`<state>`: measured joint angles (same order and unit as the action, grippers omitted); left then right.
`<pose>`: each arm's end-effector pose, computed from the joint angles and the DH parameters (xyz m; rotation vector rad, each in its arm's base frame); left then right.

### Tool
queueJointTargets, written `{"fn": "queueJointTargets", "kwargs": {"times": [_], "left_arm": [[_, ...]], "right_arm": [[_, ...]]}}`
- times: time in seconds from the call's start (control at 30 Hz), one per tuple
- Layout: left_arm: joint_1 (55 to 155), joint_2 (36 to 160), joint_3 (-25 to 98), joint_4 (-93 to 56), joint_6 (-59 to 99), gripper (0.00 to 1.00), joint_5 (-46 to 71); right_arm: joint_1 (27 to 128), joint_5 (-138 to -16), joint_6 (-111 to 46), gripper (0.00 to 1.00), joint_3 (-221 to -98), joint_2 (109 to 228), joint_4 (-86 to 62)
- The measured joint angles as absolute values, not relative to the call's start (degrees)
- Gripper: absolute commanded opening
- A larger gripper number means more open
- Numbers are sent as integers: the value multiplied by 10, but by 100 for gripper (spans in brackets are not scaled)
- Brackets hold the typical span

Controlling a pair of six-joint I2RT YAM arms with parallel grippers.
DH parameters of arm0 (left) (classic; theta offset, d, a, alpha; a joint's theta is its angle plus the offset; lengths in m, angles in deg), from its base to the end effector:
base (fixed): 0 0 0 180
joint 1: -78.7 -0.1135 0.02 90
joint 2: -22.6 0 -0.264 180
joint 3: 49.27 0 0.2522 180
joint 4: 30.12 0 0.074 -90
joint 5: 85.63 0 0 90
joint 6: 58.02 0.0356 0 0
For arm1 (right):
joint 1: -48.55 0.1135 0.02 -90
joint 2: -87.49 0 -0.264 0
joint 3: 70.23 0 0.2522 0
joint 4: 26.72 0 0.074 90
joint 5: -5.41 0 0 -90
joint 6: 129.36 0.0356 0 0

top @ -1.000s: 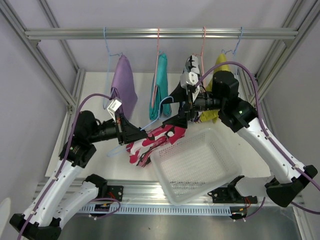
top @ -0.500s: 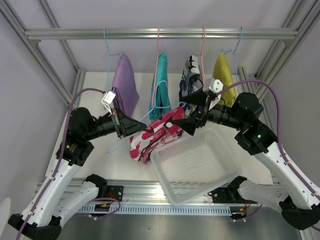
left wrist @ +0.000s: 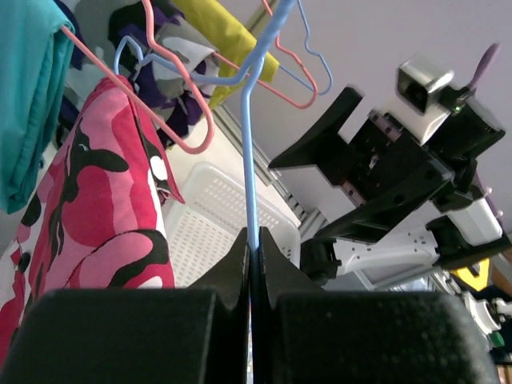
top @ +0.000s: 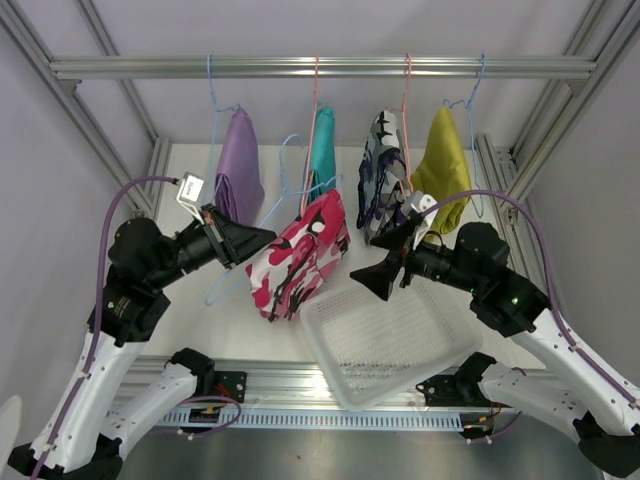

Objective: Remove the trousers from the hanger
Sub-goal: Move the bin to the center of the board.

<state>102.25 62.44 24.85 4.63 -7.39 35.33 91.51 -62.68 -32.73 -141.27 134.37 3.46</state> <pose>0.1120 -0.0688 0.4238 0.2245 1.7166 -1.2585 0.1198 0.1297 0.3982 -0.8290 1.5559 0.9608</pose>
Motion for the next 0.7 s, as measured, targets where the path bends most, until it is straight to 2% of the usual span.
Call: {"fn": "queueJointTargets", "kwargs": {"times": [0.2,0.3,0.4,0.43,0.47,0.6,0.63,0.7], "left_arm": [[1022,622,293,92,-56,0,312],[1022,619,321,113,-46,1,295],[1022,615,348,136,-38,0,284],[1022,613,356,143,-36,1,282],[1022,611,362,149,-35,0,280],[1022,605,380,165,-29,1,270],[1022,604,382,166,-27,1,268],[1022,603,389,170,-25,0,264]], "right_arm": [[945,-674,-294,99,-1380,1345,91],[963,-693,-284,96,-1352,1344,105],[979,-707,-274,82,-1321,1344,113],[984,-709,-270,72,-1311,1346,115],[990,-709,-265,57,-1303,1350,115],[1010,-709,-244,32,-1283,1381,106],[1016,-709,-241,22,-1277,1392,99],[1027,-711,-233,16,-1268,1415,86]]}}
